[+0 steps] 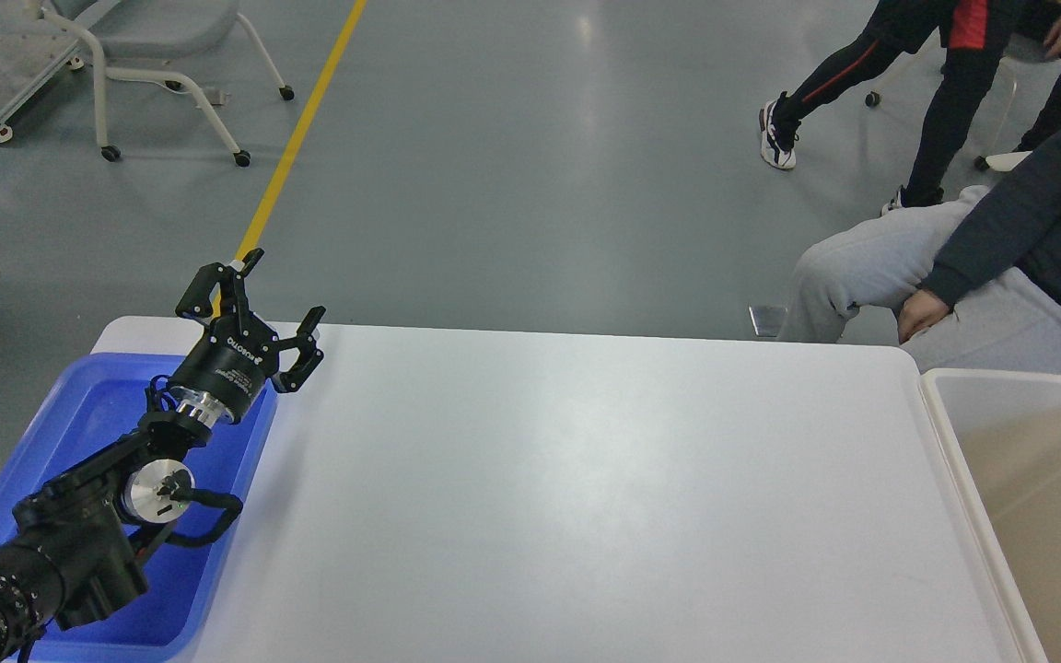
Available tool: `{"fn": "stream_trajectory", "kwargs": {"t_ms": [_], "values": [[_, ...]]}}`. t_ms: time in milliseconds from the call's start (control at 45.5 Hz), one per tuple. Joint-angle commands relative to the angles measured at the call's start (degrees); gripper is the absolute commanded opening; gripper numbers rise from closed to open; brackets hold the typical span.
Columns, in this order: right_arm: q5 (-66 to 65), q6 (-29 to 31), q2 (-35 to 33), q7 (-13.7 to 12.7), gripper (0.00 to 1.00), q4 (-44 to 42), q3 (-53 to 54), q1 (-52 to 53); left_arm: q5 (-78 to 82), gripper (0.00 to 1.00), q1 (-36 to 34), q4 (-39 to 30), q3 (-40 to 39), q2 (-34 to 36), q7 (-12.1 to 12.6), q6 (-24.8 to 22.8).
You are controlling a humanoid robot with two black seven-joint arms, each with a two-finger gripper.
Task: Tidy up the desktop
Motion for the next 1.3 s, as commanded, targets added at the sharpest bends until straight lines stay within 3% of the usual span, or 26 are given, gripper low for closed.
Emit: {"fn": "stream_trajectory", "kwargs": {"t_ms": [0, 132, 352, 659, 989, 1275], "values": [[24.9, -1.4, 5.0, -5.9, 0.0, -9.8, 0.1, -10.2, 0.0, 1.0, 0.0, 0.0, 0.0, 0.0, 0.0, 0.0], [42.3, -4.3, 9.0, -10.1, 0.0, -11.1, 0.2, -16.1, 0.0, 1.0, 0.0, 0.0, 0.0, 0.0, 0.0, 0.0], [59.4, -12.2, 20.5, -16.5, 0.0, -17.8, 3.9, -23.7, -0.1, 1.0, 0.0, 0.0, 0.0, 0.0, 0.0, 0.0], [63.6, -19.7, 37.3, -26.3, 0.0, -37.5, 28.5, -35.5, -0.1, 1.0, 0.0, 0.0, 0.0, -0.1, 0.0, 0.0], [64.1, -20.0, 39.9, -29.4, 0.0, -40.7, 39.4, -37.4, -0.1, 1.0, 0.0, 0.0, 0.0, -0.1, -0.1, 0.0], [64.2, -19.7, 39.9, -31.0, 0.0, -42.3, 40.4, -38.1, -0.1, 1.0, 0.0, 0.0, 0.0, -0.1, -0.1, 0.0]]}}
